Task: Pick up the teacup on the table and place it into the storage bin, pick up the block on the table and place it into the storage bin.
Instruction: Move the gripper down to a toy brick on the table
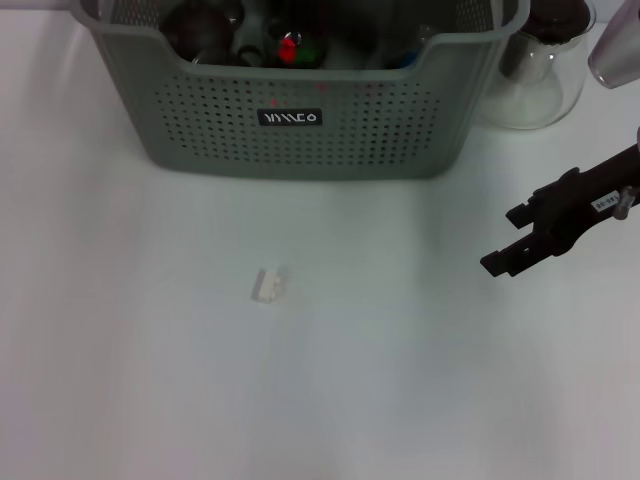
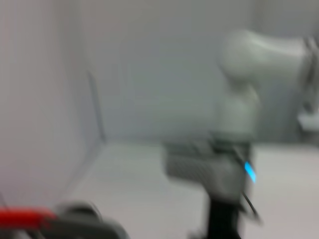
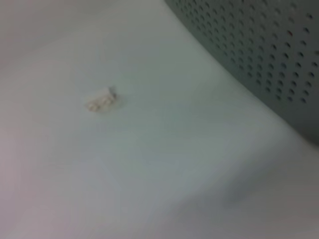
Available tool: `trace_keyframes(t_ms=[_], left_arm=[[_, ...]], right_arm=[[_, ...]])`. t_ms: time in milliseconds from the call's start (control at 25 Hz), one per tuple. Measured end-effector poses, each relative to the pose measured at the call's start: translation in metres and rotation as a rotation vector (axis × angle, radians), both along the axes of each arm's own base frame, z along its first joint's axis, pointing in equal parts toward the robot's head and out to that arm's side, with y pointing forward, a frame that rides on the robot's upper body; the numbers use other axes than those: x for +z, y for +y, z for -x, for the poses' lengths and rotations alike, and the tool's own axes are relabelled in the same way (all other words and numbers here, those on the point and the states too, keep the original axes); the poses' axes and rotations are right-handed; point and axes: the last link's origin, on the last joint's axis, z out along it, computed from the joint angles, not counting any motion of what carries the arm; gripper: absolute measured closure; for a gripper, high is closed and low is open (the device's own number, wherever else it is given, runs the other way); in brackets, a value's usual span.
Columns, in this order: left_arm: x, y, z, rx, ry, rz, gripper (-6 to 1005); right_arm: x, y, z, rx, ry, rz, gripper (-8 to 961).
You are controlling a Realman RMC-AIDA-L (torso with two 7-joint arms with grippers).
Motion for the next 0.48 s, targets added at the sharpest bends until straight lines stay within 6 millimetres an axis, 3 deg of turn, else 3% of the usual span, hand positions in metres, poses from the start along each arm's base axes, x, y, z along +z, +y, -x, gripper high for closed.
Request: trace_keyframes(t_ms=[120,200,480], left_arm=[[-0.009,-0.012,0.014,-0.057,0.136,0.034,114],[-0.029,-0.015,0.031,-0.087,0.296,0.052,114],[-0.083,-0.021,0.055,-0.206,0.638,0.121,113]], right_arm=[[-0.001,-0.001,-0.001,-0.016,0.006,-0.003,41],[-0.002,-0.002,0.0,-0.029,0.01,-0.003,41],[-0.007,-0.004,0.001,-0.071,0.023,-0.003,41]])
